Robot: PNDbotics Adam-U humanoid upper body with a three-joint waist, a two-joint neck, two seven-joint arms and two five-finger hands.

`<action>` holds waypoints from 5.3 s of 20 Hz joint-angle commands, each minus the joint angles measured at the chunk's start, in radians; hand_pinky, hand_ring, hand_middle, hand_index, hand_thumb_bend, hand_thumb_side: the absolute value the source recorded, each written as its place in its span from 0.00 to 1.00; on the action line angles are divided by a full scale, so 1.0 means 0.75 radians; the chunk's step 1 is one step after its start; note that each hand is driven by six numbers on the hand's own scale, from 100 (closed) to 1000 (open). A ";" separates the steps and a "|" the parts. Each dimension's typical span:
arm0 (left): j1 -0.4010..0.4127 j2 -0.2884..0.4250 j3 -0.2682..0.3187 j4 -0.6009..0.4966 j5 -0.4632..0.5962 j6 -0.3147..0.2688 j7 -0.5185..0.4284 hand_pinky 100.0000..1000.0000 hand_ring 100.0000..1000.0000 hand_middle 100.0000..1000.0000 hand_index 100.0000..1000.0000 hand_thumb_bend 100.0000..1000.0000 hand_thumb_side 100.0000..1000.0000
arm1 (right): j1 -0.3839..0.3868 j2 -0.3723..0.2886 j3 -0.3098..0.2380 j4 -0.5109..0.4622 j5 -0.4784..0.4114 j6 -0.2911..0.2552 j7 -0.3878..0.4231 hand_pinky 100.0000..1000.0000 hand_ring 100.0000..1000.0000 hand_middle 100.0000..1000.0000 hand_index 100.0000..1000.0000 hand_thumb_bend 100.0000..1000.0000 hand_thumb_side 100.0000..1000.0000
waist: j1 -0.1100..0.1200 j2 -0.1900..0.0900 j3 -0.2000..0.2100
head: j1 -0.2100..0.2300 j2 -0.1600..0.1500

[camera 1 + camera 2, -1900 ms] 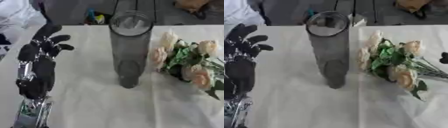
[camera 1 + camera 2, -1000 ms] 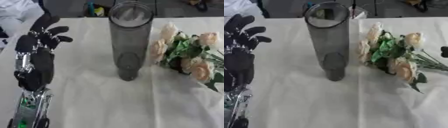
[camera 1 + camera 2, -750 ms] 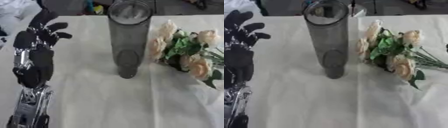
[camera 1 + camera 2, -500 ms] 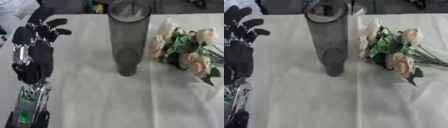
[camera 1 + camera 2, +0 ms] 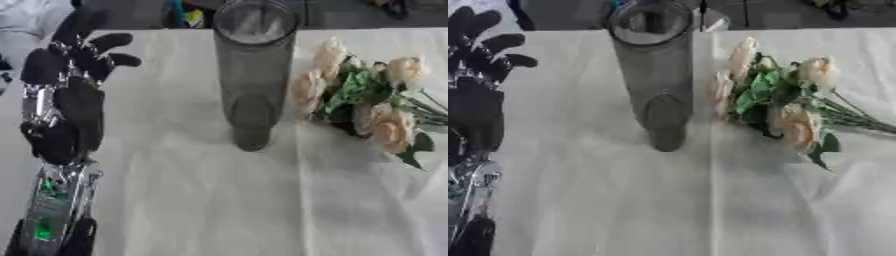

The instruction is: Arrange flowers into the vase.

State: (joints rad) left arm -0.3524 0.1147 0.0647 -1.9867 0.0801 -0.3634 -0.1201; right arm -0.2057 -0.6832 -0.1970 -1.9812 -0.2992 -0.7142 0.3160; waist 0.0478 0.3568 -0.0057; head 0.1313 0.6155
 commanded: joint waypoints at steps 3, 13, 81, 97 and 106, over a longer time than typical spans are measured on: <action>-0.003 0.038 -0.012 -0.018 0.015 -0.001 -0.007 0.60 0.73 0.79 0.91 0.08 1.00 | 0.035 -0.205 -0.043 -0.025 0.089 -0.104 -0.060 0.74 0.78 0.62 0.89 0.00 0.88 | -0.014 -0.057 0.001 | -0.012 -0.009; 0.011 0.043 -0.018 -0.018 0.016 -0.001 -0.010 0.60 0.73 0.79 0.91 0.08 1.00 | 0.090 -0.521 -0.086 -0.018 0.281 -0.129 -0.163 0.74 0.82 0.69 0.91 0.00 0.90 | -0.014 -0.072 0.010 | -0.038 -0.027; 0.021 0.013 -0.083 -0.018 0.056 0.019 -0.094 0.59 0.73 0.79 0.90 0.07 1.00 | -0.489 -0.558 0.321 0.665 0.566 -0.257 0.314 0.81 0.85 0.76 0.97 0.01 1.00 | -0.006 -0.070 0.109 | -0.198 -0.105; 0.024 0.006 -0.096 -0.018 0.068 0.028 -0.112 0.59 0.73 0.79 0.90 0.07 1.00 | -0.782 -0.389 0.414 0.749 0.314 -0.257 0.639 0.82 0.86 0.76 0.97 0.00 1.00 | -0.016 -0.070 0.143 | -0.237 -0.109; 0.022 0.004 -0.098 -0.018 0.069 0.031 -0.114 0.59 0.73 0.79 0.90 0.07 1.00 | -0.817 -0.365 0.402 0.802 0.341 -0.257 0.645 0.81 0.86 0.76 0.96 0.00 1.00 | -0.019 -0.068 0.148 | -0.236 -0.110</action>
State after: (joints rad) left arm -0.3271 0.1126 -0.0025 -1.9867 0.1301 -0.3395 -0.2040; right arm -0.7987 -0.9361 0.1213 -1.3808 -0.0498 -0.6269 0.5260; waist 0.0477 0.3325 0.1046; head -0.0451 0.5362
